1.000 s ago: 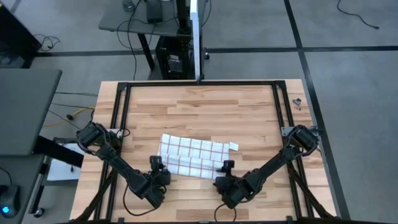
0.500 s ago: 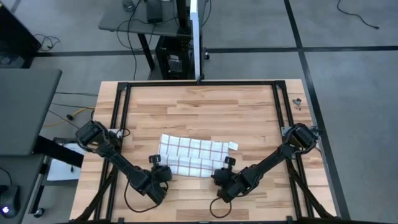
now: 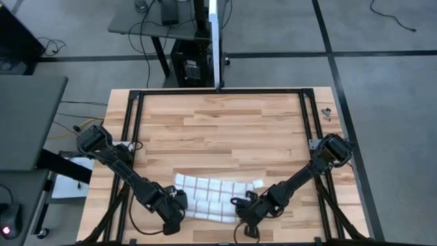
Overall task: Roll towel
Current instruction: Roll the white towel
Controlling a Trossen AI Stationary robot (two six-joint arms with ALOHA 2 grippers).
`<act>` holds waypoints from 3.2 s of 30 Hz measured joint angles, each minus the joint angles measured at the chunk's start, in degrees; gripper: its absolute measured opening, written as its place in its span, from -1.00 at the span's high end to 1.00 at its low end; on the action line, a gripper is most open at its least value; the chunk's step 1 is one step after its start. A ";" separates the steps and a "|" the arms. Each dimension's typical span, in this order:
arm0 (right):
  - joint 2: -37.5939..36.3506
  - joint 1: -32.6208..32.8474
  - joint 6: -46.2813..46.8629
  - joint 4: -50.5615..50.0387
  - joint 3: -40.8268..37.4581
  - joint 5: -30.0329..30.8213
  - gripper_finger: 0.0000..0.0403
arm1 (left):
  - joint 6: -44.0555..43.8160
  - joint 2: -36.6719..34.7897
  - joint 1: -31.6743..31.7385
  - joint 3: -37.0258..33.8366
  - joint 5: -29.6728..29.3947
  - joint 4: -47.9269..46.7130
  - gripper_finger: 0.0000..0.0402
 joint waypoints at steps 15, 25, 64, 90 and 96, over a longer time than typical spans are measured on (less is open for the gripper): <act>-13.22 -4.42 11.99 19.10 -17.00 -2.46 1.00 | 13.68 -8.40 12.06 -2.32 7.94 -6.25 1.00; -10.58 -4.55 18.91 23.56 -22.45 -0.06 1.00 | 24.45 -3.78 17.30 -2.30 7.62 -6.60 1.00; -20.38 -6.65 10.21 18.13 -22.47 2.27 0.23 | 25.03 -0.89 14.81 12.83 -2.75 -24.61 0.61; -17.69 -7.90 10.32 12.16 -22.40 -4.94 -0.27 | 29.46 -1.22 17.12 5.20 6.54 -17.62 0.32; -16.19 -7.45 11.03 13.66 -22.43 -5.30 -0.29 | 29.93 -1.22 17.11 4.20 8.23 -10.48 0.27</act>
